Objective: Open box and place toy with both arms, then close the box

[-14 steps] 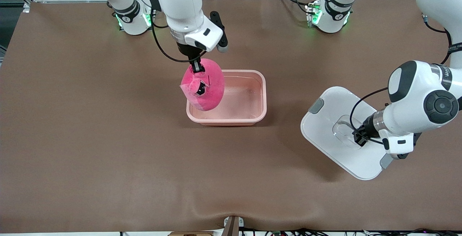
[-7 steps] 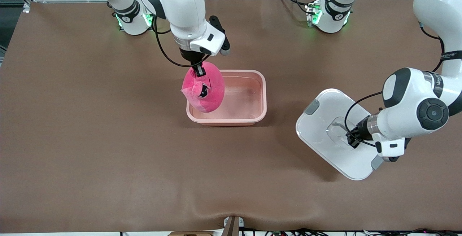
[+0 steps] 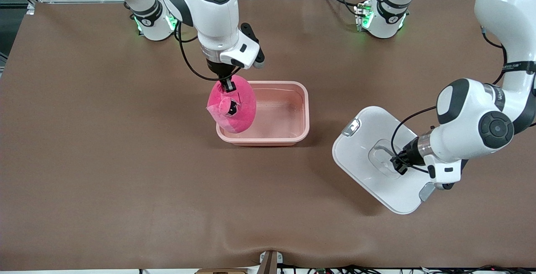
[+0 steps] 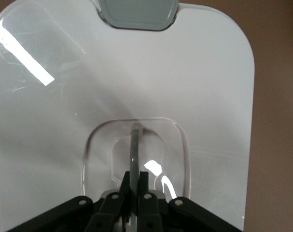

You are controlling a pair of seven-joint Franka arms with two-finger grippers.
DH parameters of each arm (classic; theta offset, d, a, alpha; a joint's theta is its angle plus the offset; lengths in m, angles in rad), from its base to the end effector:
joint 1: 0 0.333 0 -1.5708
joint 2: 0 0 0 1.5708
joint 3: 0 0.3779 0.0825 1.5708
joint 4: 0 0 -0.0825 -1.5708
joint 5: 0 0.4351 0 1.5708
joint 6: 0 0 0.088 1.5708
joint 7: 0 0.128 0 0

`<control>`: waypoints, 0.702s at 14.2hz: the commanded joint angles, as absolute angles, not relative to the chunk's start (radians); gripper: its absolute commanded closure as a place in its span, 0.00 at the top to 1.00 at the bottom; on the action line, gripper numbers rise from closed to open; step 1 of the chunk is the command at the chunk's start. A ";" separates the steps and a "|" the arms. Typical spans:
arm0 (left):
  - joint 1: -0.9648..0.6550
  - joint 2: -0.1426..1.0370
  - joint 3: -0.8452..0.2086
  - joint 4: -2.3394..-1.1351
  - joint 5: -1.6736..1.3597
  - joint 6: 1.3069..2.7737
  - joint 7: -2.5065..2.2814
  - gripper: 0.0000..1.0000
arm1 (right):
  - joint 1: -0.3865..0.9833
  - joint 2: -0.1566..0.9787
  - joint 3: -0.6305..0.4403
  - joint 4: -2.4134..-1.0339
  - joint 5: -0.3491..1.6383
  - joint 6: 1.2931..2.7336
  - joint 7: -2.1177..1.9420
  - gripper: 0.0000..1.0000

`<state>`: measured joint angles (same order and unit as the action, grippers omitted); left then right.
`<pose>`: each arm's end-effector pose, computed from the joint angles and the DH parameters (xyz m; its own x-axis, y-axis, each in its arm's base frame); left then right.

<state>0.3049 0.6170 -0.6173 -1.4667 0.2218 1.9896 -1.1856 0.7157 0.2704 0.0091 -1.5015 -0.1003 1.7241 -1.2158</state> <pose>0.7692 -0.1350 0.3810 0.6386 0.7601 -0.1199 0.7692 -0.6351 0.0701 0.5359 0.4585 0.5375 -0.3761 0.9204 -0.1066 0.9261 0.3770 -0.0122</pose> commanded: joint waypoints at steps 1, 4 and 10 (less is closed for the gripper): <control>0.276 0.682 -0.612 -1.396 0.206 2.006 -1.258 0.00 | 0.719 0.270 0.005 -1.506 -0.124 1.730 -1.232 0.00; 0.261 0.690 -0.612 -1.399 0.201 2.006 -1.330 0.00 | 0.719 0.271 0.003 -1.508 -0.124 1.729 -1.232 0.00; 0.300 0.637 -0.618 -1.404 0.169 1.993 -1.460 0.00 | 0.712 0.290 0.003 -1.505 -0.121 1.752 -1.236 1.00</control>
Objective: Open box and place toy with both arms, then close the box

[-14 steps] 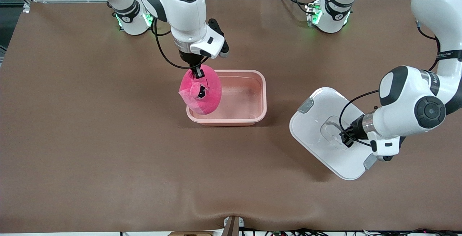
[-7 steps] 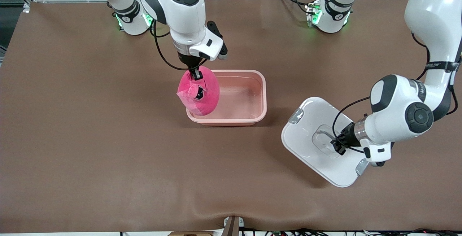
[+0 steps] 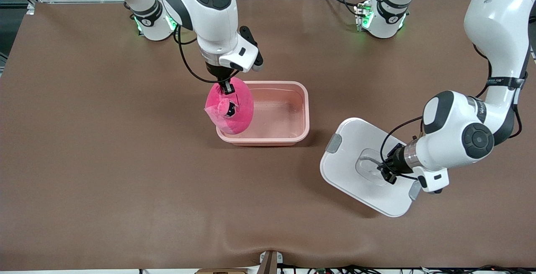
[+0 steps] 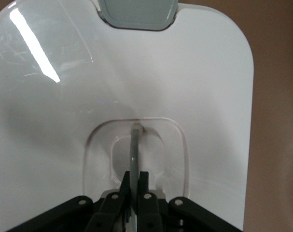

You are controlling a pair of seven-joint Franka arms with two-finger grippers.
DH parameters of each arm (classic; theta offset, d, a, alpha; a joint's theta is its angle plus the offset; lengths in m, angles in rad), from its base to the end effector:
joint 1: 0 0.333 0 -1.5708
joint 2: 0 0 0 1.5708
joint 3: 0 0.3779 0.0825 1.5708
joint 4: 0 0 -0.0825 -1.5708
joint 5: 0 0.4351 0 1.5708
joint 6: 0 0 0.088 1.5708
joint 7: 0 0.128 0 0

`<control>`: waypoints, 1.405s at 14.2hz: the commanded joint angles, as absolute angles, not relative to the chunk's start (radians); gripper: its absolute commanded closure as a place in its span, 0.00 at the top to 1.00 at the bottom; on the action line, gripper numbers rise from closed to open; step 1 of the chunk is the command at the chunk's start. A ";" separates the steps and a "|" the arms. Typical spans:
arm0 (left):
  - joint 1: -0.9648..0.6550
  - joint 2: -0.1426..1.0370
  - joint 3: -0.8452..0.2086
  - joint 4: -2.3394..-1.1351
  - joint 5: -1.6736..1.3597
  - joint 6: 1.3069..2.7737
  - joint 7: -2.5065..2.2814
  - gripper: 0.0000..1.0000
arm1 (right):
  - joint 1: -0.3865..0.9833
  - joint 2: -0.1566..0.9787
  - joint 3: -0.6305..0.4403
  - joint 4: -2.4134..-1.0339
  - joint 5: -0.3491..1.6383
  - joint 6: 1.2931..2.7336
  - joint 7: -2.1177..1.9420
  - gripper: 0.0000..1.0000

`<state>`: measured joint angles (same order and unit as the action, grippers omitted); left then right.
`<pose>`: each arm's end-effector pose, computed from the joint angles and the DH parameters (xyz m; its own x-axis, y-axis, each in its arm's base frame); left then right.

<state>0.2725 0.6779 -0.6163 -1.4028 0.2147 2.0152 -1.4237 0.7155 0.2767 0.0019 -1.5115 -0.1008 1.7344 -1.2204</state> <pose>0.7868 -0.1520 0.3715 0.4447 0.8808 -0.1626 0.8957 -0.4377 0.0784 0.5398 0.4558 0.5287 -0.3751 0.9204 -0.1105 0.9266 0.3756 -0.0177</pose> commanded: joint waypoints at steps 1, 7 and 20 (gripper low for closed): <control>0.304 0.617 -0.618 -1.410 0.149 1.988 -1.504 0.00 | 0.713 0.290 0.003 -1.505 -0.121 1.759 -1.247 1.00; 0.322 0.433 -0.630 -1.425 0.013 1.941 -1.635 0.00 | 0.693 0.288 0.002 -1.496 -0.121 1.758 -1.267 1.00; 0.263 0.410 -0.641 -1.371 -0.153 1.914 -1.761 0.00 | 0.427 0.144 -0.008 -1.488 -0.121 1.499 -0.661 1.00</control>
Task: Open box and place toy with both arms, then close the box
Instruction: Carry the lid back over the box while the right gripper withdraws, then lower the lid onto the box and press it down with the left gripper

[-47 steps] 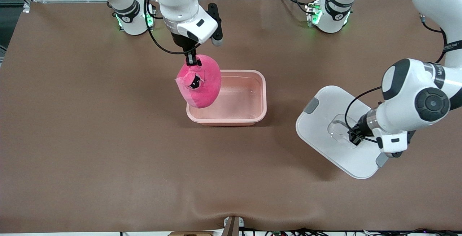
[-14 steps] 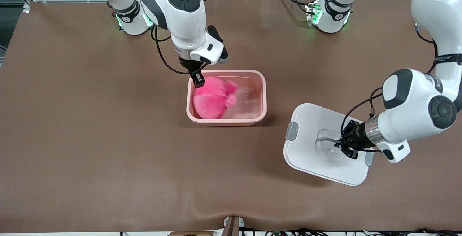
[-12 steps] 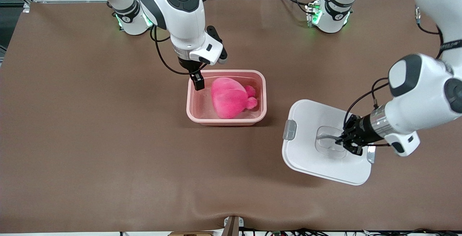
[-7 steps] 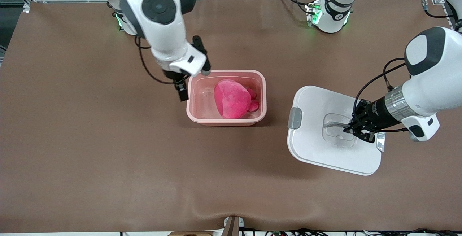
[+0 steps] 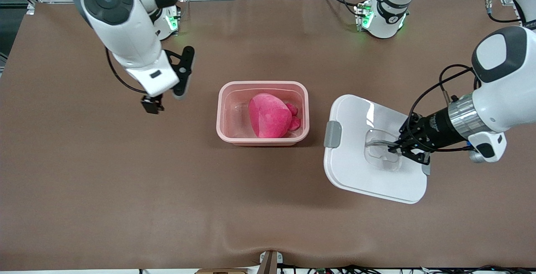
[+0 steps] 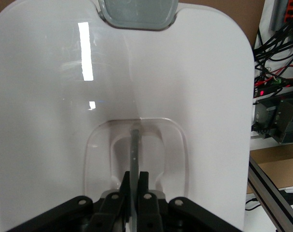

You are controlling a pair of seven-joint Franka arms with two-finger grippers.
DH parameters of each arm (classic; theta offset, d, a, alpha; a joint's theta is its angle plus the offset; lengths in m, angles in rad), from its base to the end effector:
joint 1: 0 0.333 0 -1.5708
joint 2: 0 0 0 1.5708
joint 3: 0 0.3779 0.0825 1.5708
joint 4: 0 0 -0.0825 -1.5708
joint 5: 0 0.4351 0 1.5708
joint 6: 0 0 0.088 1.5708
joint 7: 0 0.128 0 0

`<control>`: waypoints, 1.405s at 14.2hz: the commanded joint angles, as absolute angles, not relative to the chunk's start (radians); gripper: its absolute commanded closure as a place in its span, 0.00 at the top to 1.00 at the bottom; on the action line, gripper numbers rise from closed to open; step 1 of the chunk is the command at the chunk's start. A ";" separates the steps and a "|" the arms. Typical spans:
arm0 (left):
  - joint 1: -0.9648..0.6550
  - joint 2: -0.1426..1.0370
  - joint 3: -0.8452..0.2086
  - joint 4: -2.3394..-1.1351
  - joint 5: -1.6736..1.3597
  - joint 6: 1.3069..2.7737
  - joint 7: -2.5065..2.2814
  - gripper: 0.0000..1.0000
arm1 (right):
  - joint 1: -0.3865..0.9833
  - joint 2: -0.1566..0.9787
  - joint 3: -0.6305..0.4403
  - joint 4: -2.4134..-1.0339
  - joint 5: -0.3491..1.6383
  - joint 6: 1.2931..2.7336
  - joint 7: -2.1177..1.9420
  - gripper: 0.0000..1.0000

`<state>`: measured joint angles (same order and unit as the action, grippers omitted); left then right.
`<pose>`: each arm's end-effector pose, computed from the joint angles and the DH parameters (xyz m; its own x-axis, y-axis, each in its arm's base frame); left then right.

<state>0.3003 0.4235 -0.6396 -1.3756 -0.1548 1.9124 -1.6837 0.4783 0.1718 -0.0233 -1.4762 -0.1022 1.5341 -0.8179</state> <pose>0.7393 -0.1791 0.5643 0.1354 0.9036 -0.4064 0.9882 -0.0935 0.1213 0.5972 0.2788 0.6035 0.2871 0.9453 -0.1546 0.9563 -0.2922 -0.0105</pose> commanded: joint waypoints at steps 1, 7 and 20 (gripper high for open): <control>0.226 0.410 -0.641 -1.371 -0.125 1.914 -1.807 0.00 | 0.396 0.135 -0.006 -1.485 -0.121 1.464 -0.567 1.00; -0.012 0.420 -0.638 -1.381 0.060 1.921 -2.189 0.00 | 0.152 0.014 -0.005 -1.516 -0.020 1.433 -0.193 1.00; -0.351 0.463 -0.637 -1.598 0.506 2.104 -2.865 0.00 | -0.078 -0.080 -0.005 -1.664 -0.002 1.563 -0.048 1.00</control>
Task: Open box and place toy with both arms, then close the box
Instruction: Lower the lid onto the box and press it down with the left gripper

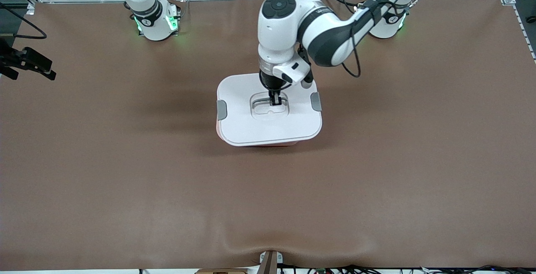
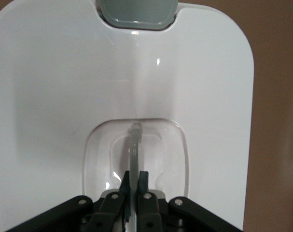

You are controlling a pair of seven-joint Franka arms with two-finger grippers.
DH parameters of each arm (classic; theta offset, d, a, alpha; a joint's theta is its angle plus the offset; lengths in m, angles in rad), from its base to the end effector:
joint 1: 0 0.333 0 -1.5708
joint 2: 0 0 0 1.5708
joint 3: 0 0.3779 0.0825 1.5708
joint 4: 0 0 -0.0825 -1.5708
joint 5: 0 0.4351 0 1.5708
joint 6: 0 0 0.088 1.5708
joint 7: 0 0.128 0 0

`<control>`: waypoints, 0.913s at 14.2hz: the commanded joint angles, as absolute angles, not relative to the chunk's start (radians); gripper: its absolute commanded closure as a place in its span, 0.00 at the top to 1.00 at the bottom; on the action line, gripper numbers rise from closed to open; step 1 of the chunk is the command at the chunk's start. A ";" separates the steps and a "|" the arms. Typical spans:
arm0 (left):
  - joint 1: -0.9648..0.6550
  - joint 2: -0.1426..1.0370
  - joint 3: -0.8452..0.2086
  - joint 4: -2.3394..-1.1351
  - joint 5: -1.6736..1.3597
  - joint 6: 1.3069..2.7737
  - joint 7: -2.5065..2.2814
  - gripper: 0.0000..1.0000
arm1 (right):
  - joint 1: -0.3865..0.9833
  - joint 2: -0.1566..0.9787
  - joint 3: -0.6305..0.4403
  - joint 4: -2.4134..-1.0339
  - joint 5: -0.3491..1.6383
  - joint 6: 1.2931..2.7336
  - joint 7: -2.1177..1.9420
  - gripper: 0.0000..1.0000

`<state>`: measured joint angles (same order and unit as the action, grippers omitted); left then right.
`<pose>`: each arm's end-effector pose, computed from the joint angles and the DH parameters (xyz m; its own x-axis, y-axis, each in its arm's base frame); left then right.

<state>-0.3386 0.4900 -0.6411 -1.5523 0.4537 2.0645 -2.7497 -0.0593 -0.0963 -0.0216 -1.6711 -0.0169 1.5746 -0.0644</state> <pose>0.5114 -0.5692 0.4363 -0.0773 0.9953 -0.0582 0.9813 0.0863 0.1720 0.5671 -0.0488 0.6698 0.9999 -0.0163 -0.0012 -0.0163 -0.9998 0.0148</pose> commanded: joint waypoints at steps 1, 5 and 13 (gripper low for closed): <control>-0.365 0.463 -0.637 -1.612 0.531 2.126 -2.869 0.00 | -0.077 -0.049 -0.005 -1.646 -0.002 1.560 -0.049 1.00; -0.380 0.476 -0.637 -1.667 0.683 2.212 -2.985 0.00 | -0.072 -0.029 -0.003 -1.634 -0.002 1.566 -0.057 1.00; -0.388 0.529 -0.637 -1.667 0.689 2.230 -3.118 0.00 | -0.092 -0.031 -0.008 -1.574 0.014 1.554 -0.121 1.00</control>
<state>-0.3699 0.5222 -0.6343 -1.6514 0.6211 2.2033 -2.8166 -0.0602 -0.0326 -0.0139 -1.5926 -0.0009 1.5748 -0.0969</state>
